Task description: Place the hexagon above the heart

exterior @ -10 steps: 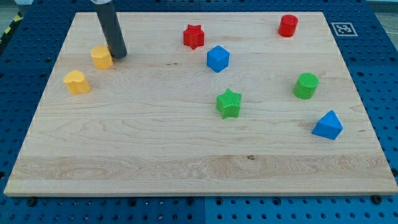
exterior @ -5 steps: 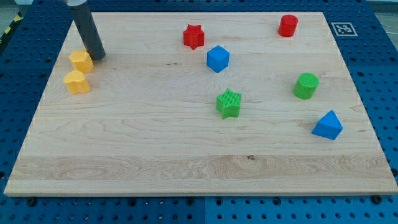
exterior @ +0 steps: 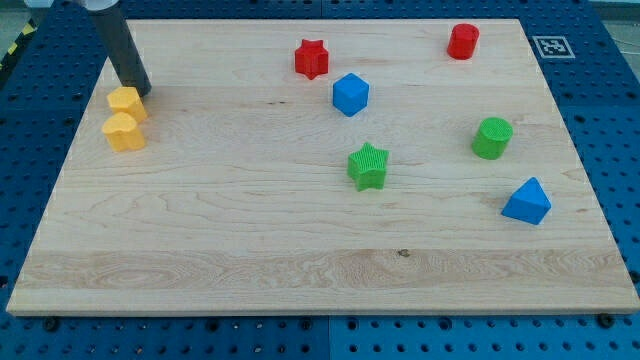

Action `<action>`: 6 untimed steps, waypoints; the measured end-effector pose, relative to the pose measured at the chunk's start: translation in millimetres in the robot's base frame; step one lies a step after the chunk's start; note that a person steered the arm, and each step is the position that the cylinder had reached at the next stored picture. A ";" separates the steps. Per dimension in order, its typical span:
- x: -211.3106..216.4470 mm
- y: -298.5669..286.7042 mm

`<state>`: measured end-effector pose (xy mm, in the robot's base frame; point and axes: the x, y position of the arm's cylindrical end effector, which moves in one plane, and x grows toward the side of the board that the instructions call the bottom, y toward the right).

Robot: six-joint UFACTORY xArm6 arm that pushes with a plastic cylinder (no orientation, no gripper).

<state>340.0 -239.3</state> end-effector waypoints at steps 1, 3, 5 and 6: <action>0.0 5.3; 0.0 57.5; 0.0 98.9; 0.0 119.8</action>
<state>340.0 -119.5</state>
